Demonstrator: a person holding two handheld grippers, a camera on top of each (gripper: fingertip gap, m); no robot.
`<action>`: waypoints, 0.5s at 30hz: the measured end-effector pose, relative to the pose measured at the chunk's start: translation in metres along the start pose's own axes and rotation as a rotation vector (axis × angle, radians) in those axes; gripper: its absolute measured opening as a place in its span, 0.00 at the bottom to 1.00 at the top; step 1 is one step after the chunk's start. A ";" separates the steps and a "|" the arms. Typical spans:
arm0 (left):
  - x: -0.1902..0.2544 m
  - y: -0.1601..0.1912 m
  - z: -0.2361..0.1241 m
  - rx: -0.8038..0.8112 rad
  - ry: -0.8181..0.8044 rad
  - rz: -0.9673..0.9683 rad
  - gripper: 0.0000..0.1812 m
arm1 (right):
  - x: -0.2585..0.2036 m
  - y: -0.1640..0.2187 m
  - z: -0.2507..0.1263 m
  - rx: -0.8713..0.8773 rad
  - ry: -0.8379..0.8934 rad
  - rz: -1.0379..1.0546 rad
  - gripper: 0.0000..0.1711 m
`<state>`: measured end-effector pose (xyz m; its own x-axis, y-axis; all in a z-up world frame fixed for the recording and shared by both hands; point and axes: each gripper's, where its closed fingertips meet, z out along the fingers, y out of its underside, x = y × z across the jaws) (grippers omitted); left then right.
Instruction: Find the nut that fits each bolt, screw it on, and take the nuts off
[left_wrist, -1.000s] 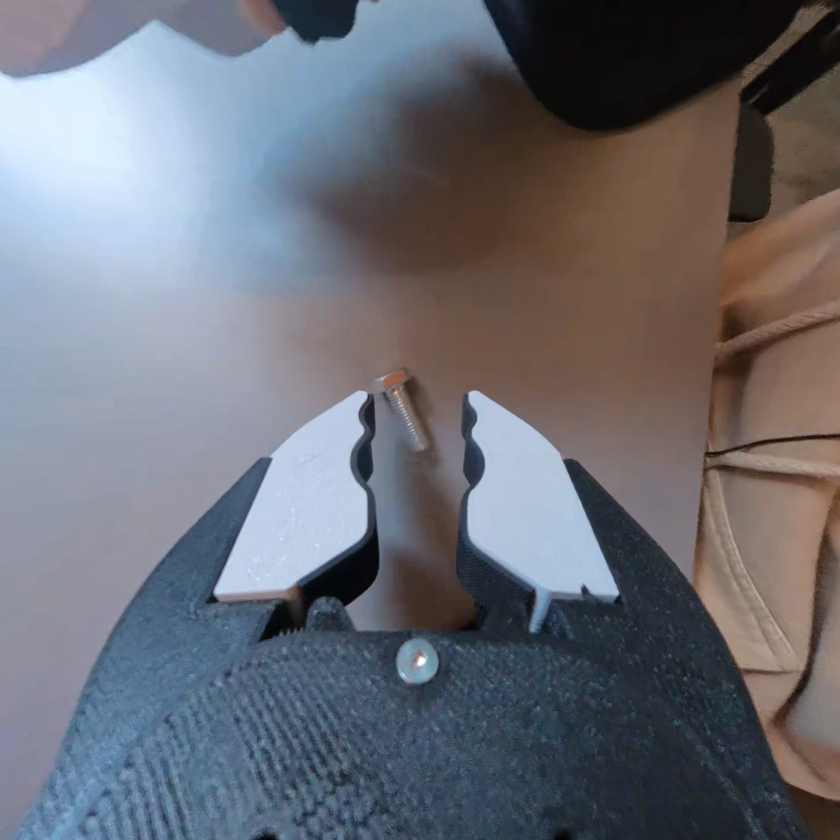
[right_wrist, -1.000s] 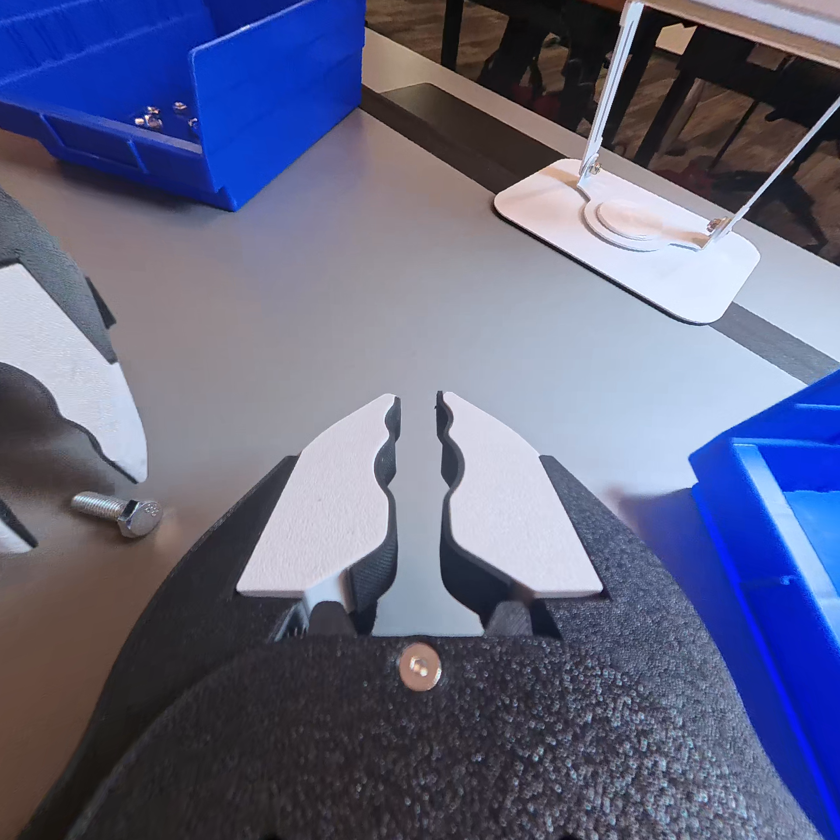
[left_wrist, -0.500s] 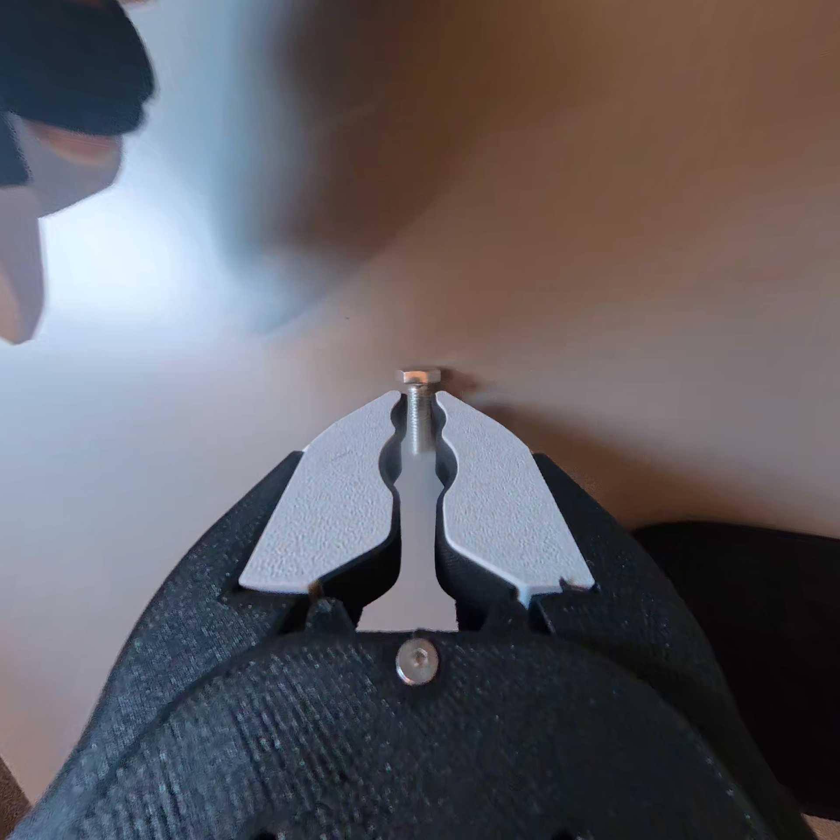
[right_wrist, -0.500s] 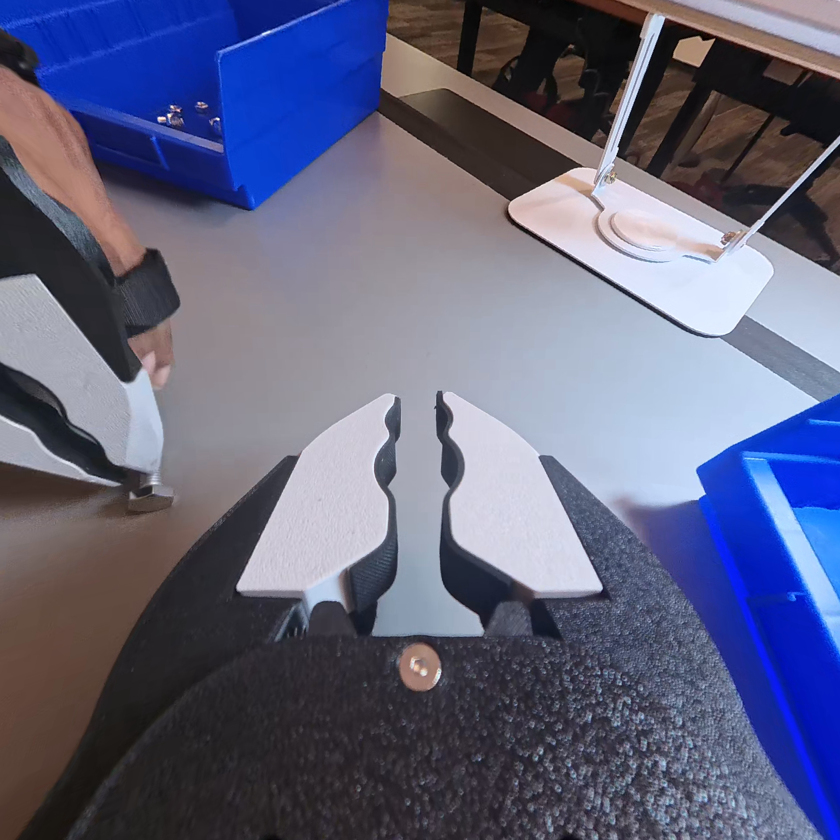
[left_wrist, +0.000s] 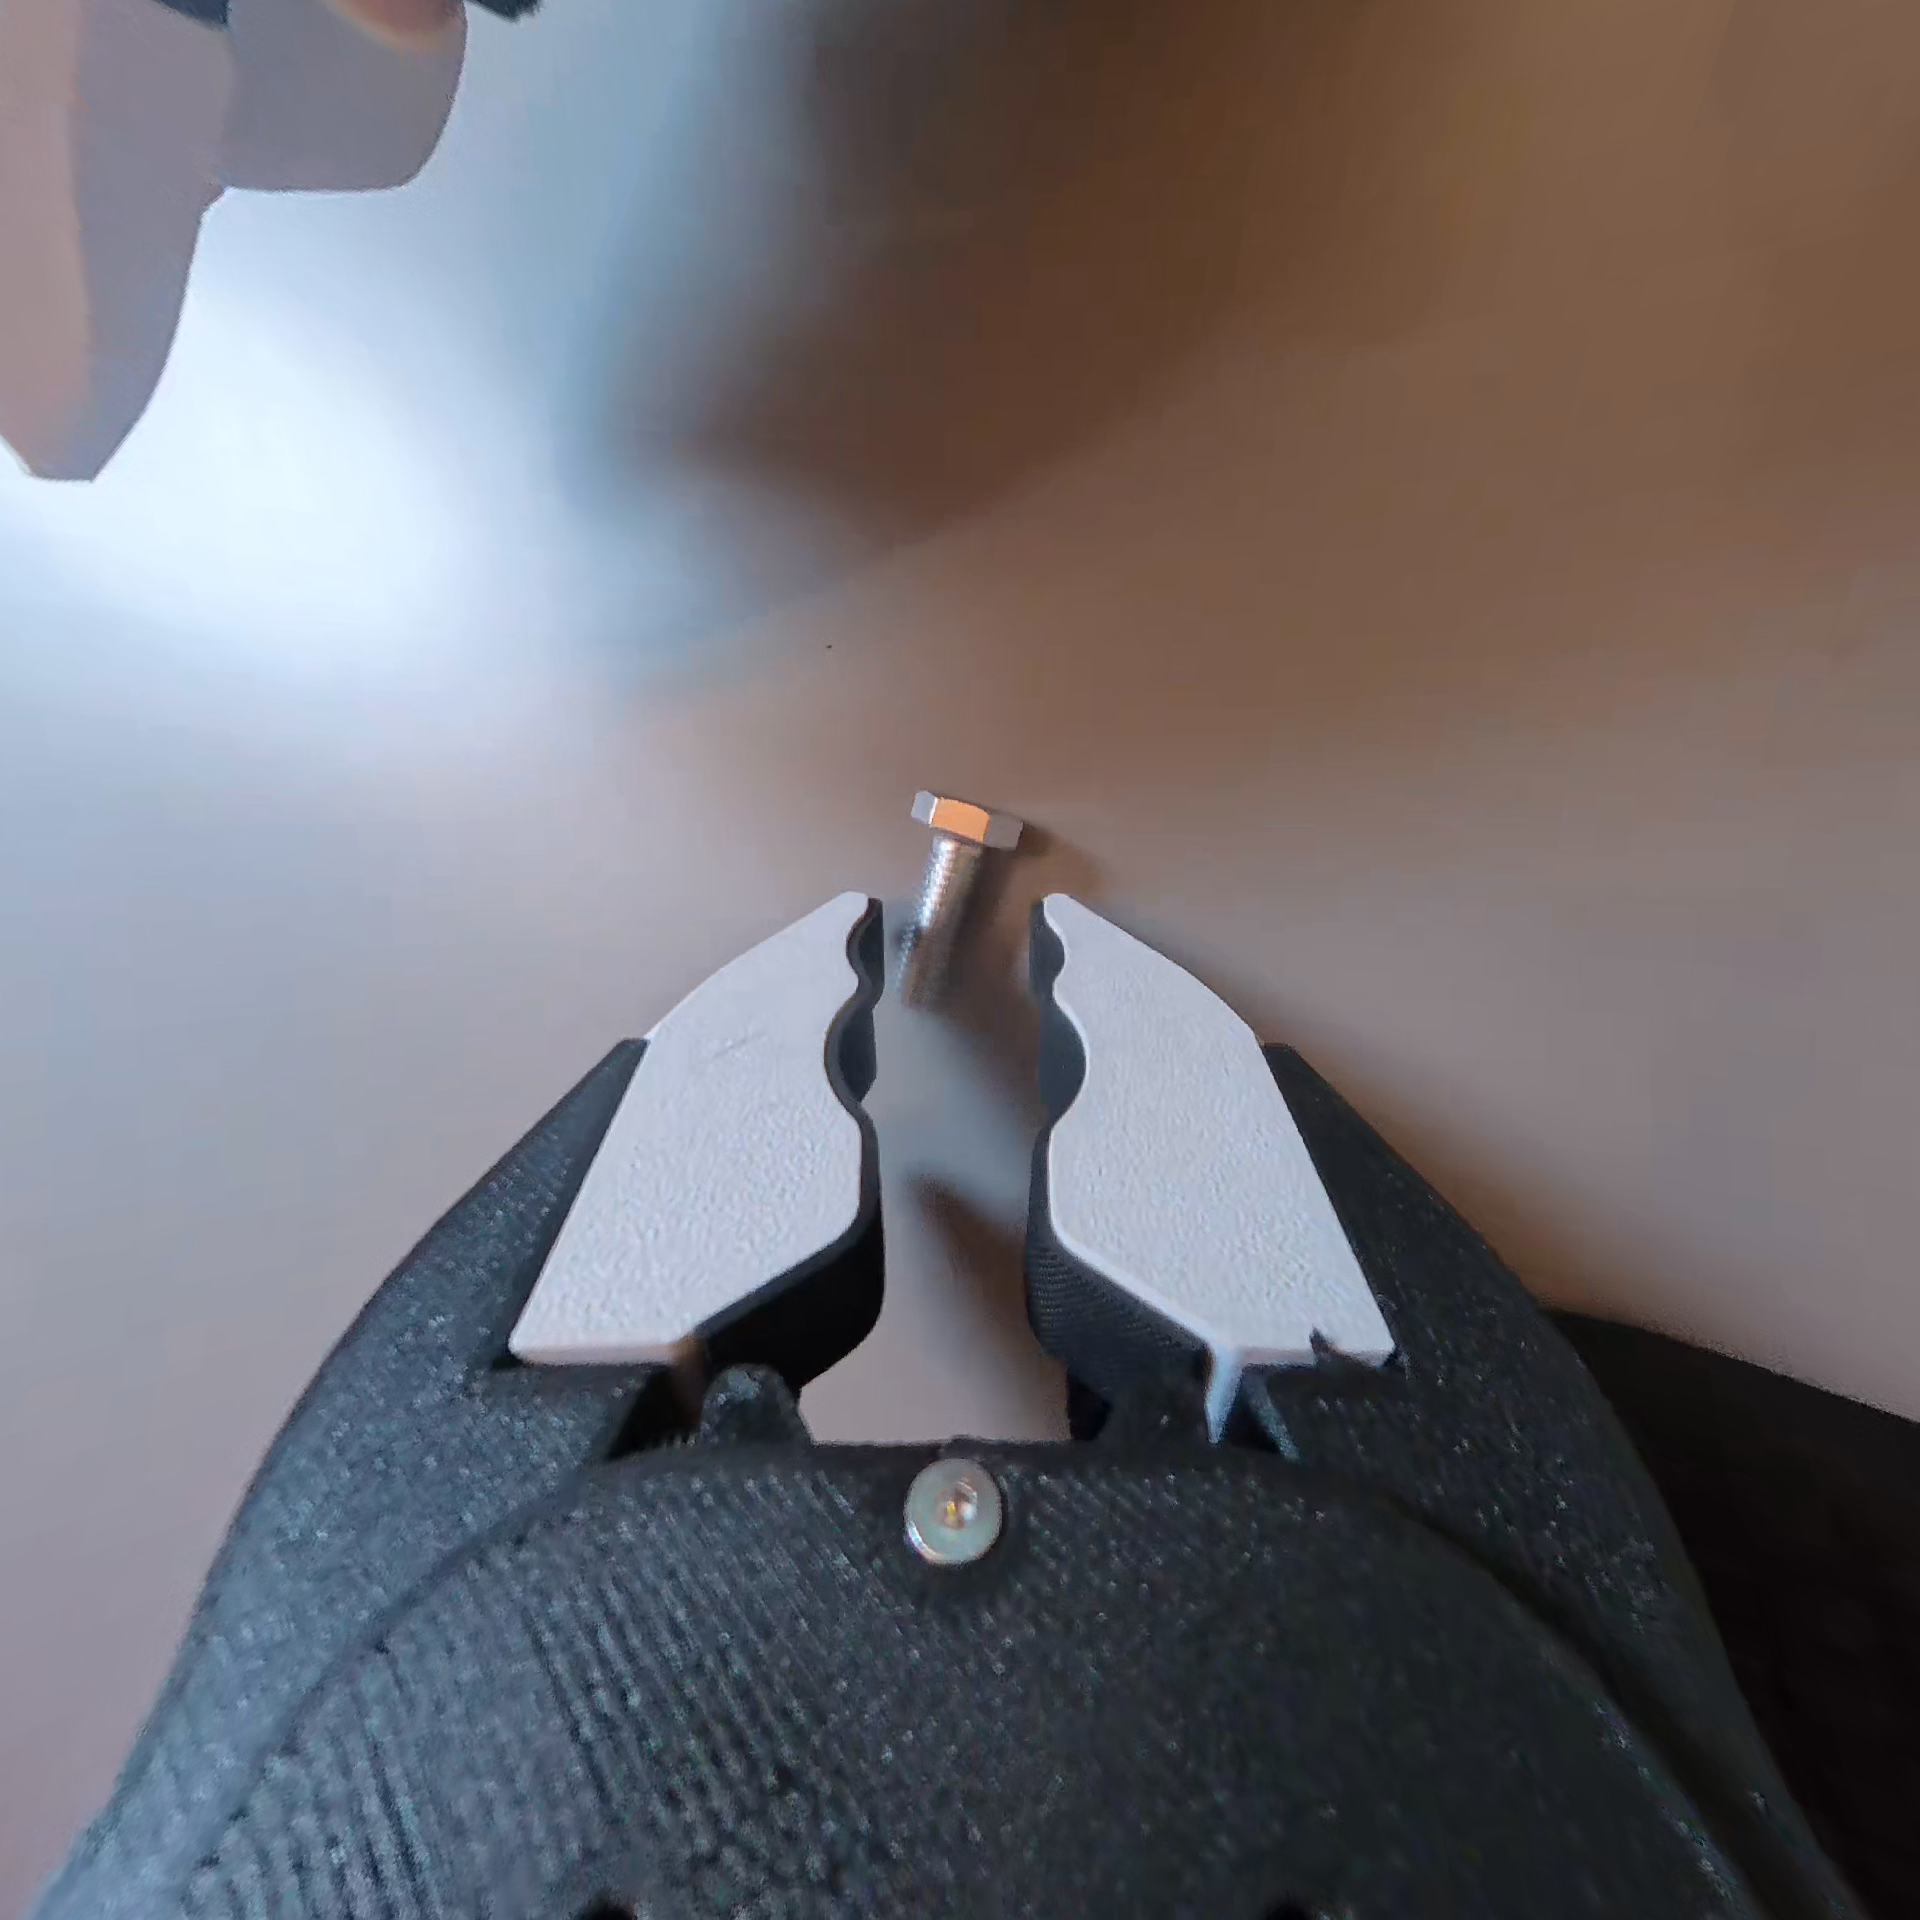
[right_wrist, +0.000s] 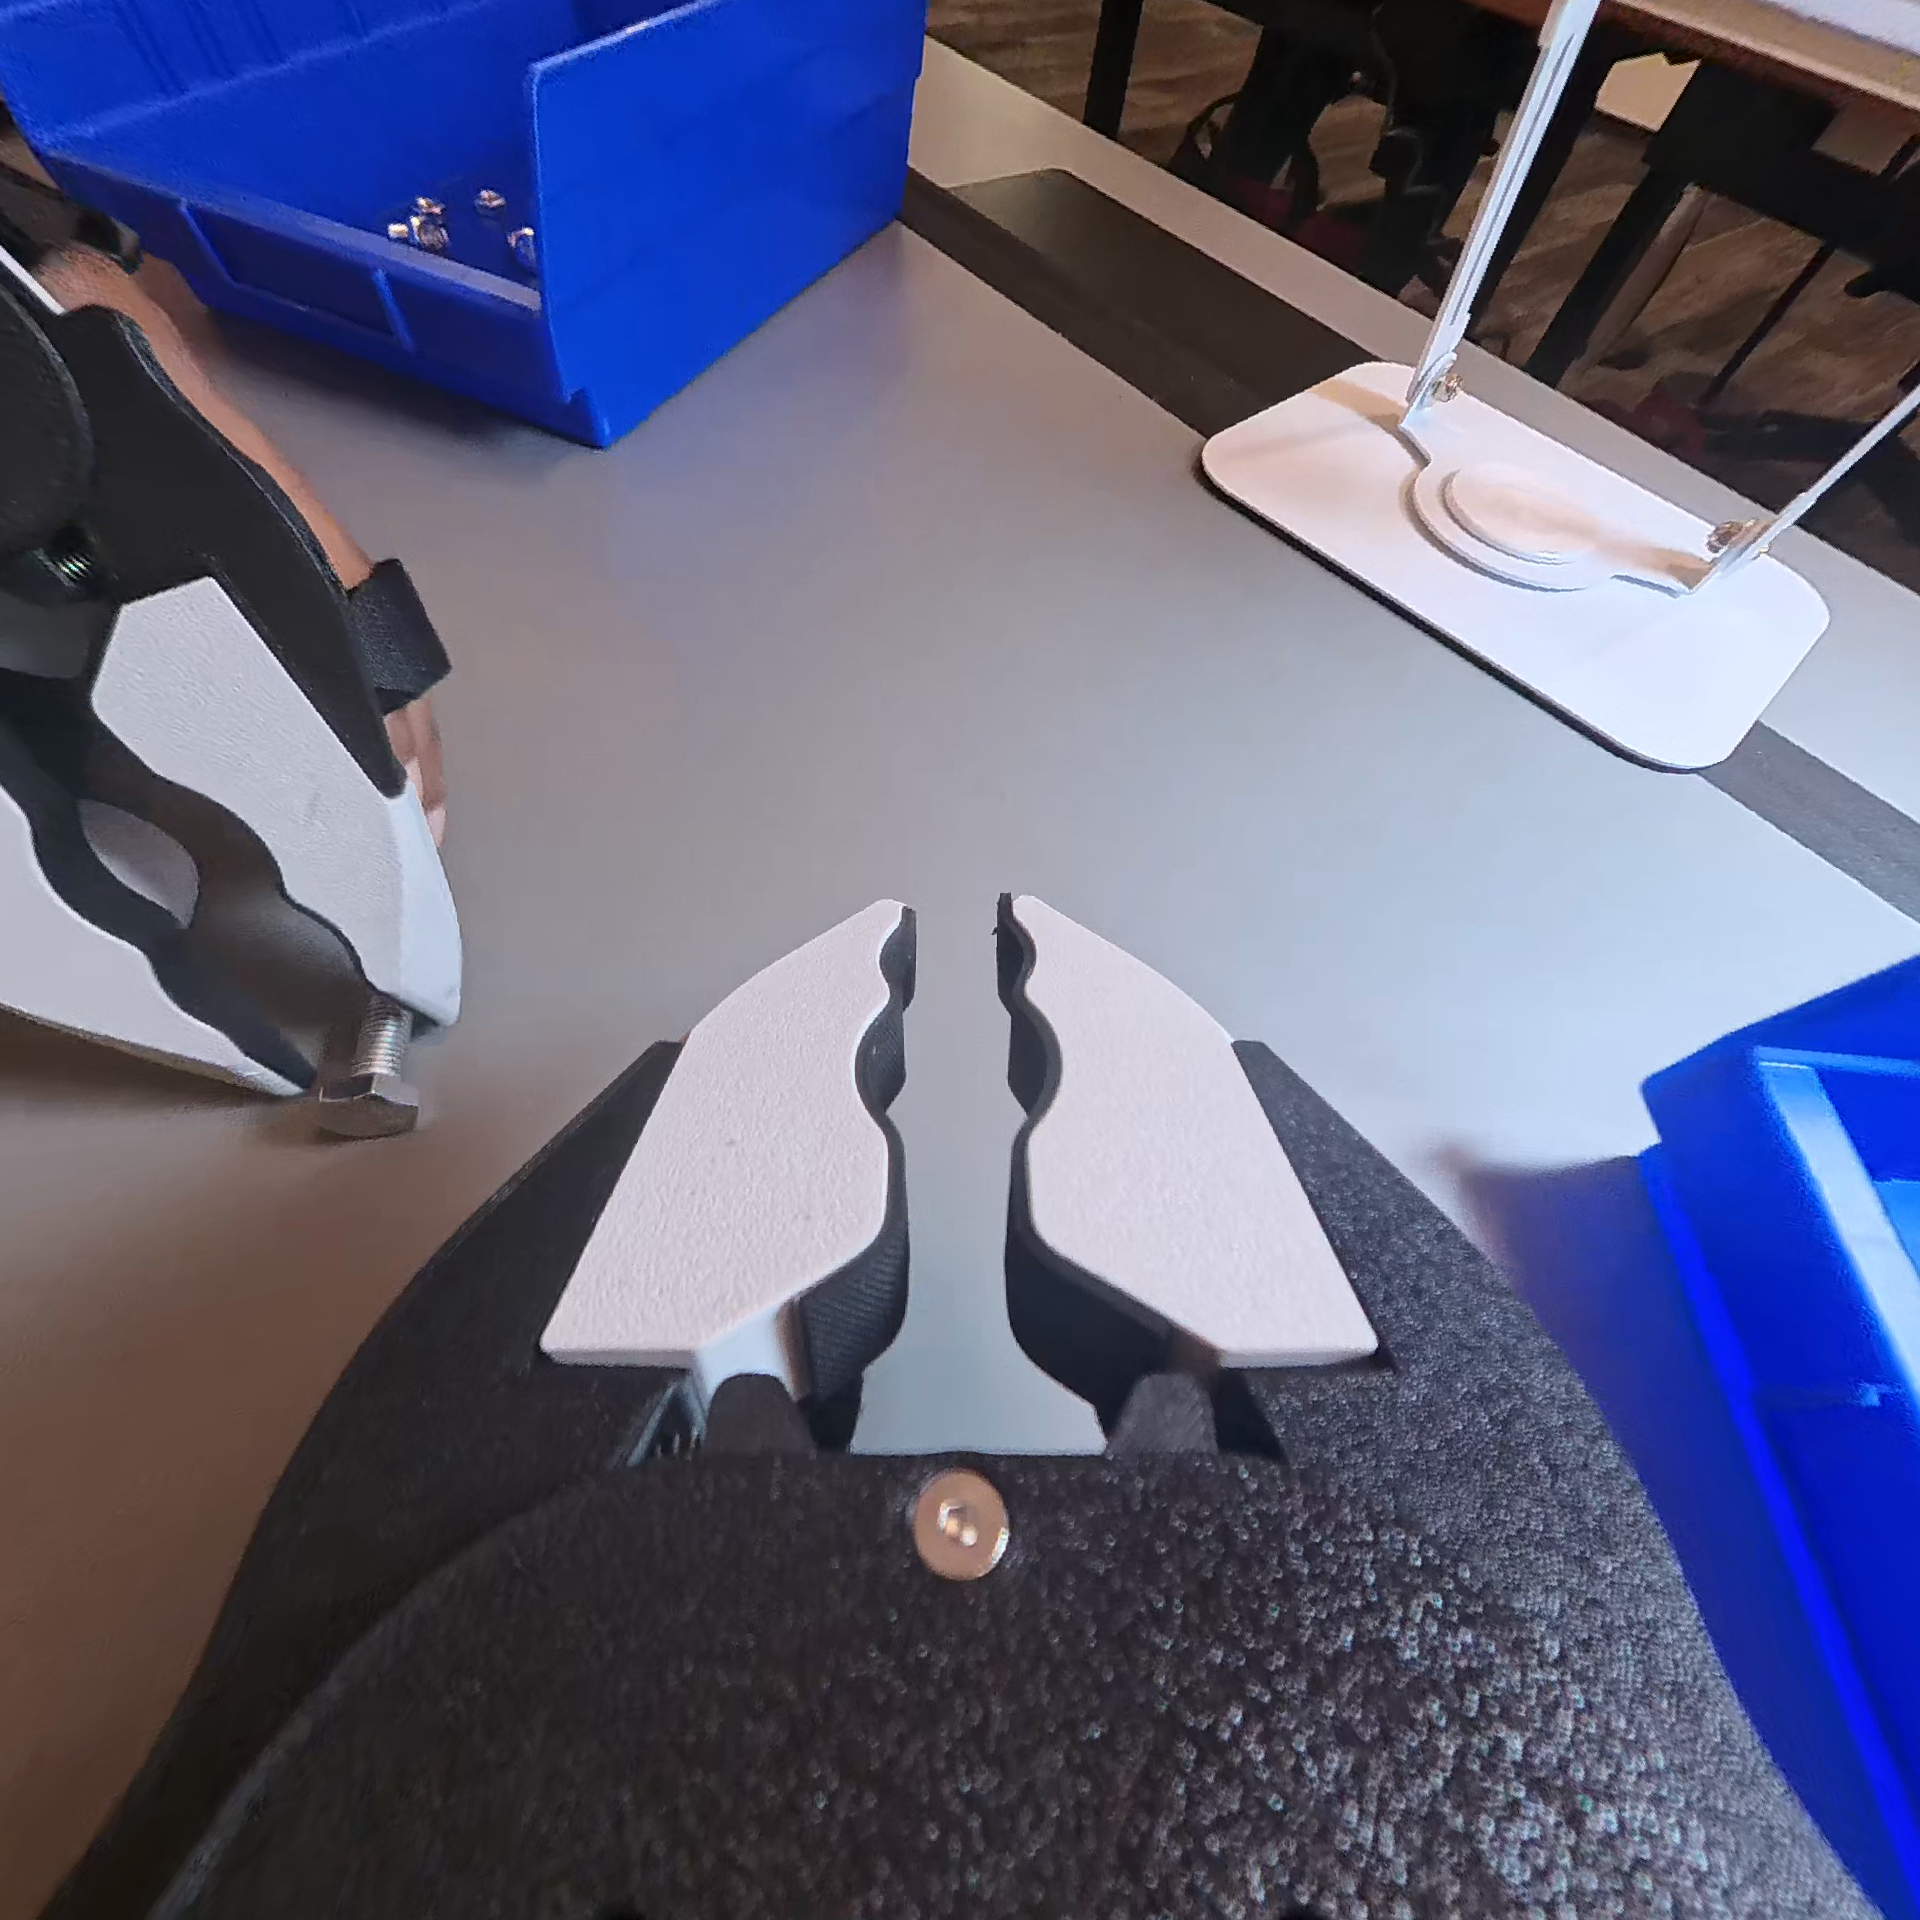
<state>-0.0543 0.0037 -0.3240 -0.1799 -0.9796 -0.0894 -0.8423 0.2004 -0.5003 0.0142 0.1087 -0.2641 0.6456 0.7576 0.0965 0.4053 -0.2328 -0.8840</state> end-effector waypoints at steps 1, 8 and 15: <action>0.001 -0.003 0.001 0.010 0.005 0.001 0.14 | 0.000 0.001 0.000 -0.002 -0.001 0.000 0.09; 0.005 -0.005 -0.017 0.046 -0.078 0.074 0.06 | 0.002 0.001 0.000 -0.005 -0.002 0.006 0.09; -0.043 0.056 -0.150 -0.034 -0.394 0.020 0.05 | 0.003 0.002 0.001 -0.009 -0.004 0.015 0.09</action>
<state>-0.1696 0.0591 -0.2189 0.0068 -0.9048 -0.4258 -0.8581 0.2133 -0.4671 0.0163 0.1113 -0.2665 0.6493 0.7562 0.0818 0.4014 -0.2493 -0.8813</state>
